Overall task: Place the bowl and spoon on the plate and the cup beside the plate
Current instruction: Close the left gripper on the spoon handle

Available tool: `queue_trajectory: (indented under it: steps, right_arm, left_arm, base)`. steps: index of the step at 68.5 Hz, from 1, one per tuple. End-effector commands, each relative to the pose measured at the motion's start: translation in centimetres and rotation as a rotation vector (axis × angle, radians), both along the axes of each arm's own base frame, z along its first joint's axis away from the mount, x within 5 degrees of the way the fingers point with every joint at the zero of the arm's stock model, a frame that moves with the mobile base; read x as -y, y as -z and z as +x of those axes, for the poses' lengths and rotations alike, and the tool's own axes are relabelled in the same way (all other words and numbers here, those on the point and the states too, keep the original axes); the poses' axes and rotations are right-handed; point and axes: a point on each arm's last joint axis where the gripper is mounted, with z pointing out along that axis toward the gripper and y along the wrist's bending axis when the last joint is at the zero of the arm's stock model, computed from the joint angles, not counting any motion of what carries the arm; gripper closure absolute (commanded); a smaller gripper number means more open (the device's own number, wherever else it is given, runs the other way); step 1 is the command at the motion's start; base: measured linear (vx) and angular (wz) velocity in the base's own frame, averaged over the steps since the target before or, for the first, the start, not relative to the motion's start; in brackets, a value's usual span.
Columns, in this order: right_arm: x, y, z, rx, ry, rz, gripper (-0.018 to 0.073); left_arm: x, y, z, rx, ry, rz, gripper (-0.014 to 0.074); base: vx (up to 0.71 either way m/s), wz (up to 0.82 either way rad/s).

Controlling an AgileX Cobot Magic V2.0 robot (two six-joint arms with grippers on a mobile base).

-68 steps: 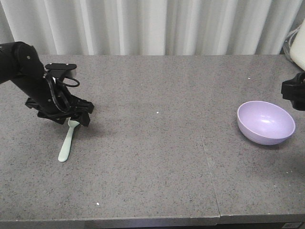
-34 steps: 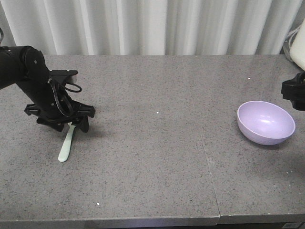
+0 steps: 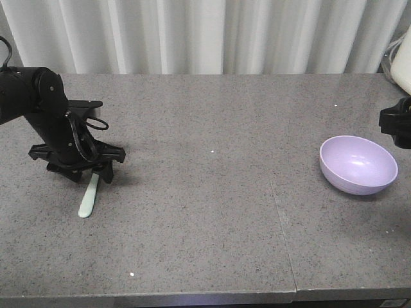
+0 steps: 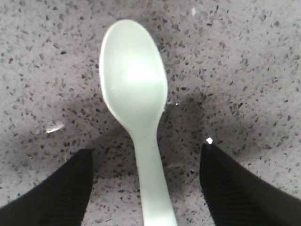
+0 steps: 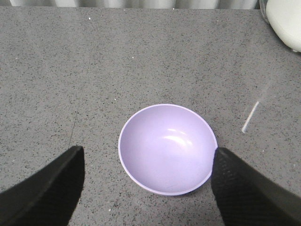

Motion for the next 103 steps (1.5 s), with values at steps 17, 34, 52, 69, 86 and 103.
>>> queue_trajectory:
  steps: [17, 34, 52, 69, 86, 103]
  right_arm:
    - [0.0, -1.7, 0.1, 0.106, -0.011, -0.011, 0.0018]
    - [0.0, -1.7, 0.1, 0.106, -0.011, -0.011, 0.0018]
    - [0.0, -1.7, 0.1, 0.106, -0.011, -0.011, 0.0018]
    - [0.0, -1.7, 0.1, 0.106, -0.011, -0.011, 0.0018]
    - [0.0, -1.7, 0.1, 0.106, -0.011, -0.011, 0.0018]
    - [0.0, -1.7, 0.0, 0.099, -0.01, -0.012, 0.0018]
  left_arm:
    - [1.3, -1.7, 0.0, 0.063, 0.048, 0.029, 0.0136]
    - [1.9, -0.5, 0.1, 0.031, 0.036, 0.03, 0.0136]
    - [1.9, 0.1, 0.2, 0.008, 0.024, 0.032, 0.0136]
    - [1.8, 0.2, -0.1, -0.028, 0.022, 0.039, 0.0213]
    - [1.8, 0.3, -0.4, -0.058, 0.045, 0.049, 0.051]
    - [1.9, -2.1, -0.1, 0.083, 0.046, 0.015, 0.0604]
  base:
    - [0.0, 0.0]
    - [0.0, 0.0]
    - [0.0, 0.0]
    - [0.0, 0.0]
    - [0.0, 0.0]
    - [0.0, 0.0]
